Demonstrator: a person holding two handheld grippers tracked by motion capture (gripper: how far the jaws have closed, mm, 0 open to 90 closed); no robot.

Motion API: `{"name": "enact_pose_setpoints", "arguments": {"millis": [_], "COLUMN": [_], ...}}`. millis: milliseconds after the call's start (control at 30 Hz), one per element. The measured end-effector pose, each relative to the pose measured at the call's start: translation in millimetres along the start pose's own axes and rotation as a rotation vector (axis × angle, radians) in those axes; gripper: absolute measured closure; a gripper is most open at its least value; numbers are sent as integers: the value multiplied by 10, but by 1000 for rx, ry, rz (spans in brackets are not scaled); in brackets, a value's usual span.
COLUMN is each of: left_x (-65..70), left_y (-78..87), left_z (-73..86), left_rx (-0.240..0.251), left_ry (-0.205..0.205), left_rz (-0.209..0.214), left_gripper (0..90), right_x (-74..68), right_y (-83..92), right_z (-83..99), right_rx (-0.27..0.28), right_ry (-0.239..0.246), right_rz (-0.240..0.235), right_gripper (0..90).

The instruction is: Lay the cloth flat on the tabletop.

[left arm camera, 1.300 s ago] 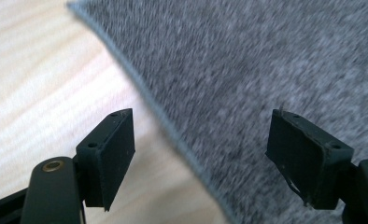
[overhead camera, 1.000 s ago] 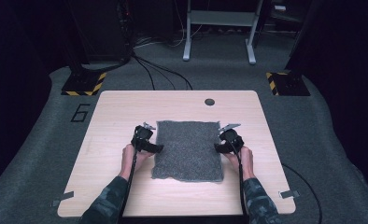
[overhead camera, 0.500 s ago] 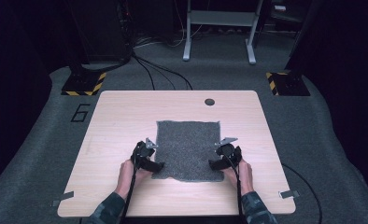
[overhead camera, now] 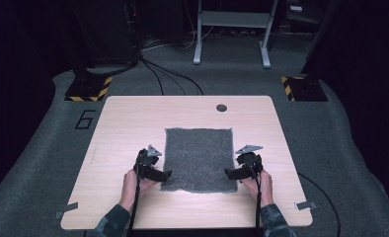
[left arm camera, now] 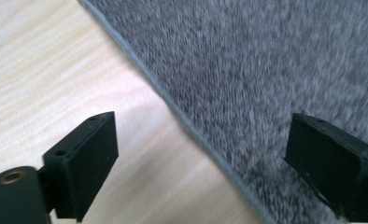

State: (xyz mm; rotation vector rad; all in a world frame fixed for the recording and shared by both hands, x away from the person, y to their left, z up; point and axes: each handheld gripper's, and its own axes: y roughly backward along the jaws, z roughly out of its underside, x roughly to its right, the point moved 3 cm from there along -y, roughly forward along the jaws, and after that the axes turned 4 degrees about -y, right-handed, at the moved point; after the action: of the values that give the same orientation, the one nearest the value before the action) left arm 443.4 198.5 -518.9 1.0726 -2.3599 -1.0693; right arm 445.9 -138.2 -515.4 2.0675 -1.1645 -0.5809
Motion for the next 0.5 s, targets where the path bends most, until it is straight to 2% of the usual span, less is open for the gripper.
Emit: {"name": "enact_pose_setpoints", "arguments": {"millis": [67, 133, 300, 367, 400, 500], "left_x": [-16, -26, -32, -39, -41, -26], "left_y": [-2, -25, -103, -144, -166, -211], "left_z": [-48, -100, -163, -177, -182, -196], "left_rx": [8, 14, 22, 13, 2, -10], "left_ry": [1, 10, 31, 34, 33, 39], "left_rz": [3, 5, 19, 20, 24, 24], "left_gripper": [84, 82, 72, 67, 63, 51], "right_x": [-41, -67, -143, -167, -192, -215], "right_y": [31, 37, -49, -94, -116, -206], "right_z": [-39, -73, -116, -125, -126, -145], "right_rx": [13, 18, 3, -10, -12, -27], "right_ry": [-13, -5, 0, 3, -15, -6], "right_rz": [-13, -19, -34, -31, -35, -42], "right_gripper": [43, 34, 13, 9, 3, 0]}}
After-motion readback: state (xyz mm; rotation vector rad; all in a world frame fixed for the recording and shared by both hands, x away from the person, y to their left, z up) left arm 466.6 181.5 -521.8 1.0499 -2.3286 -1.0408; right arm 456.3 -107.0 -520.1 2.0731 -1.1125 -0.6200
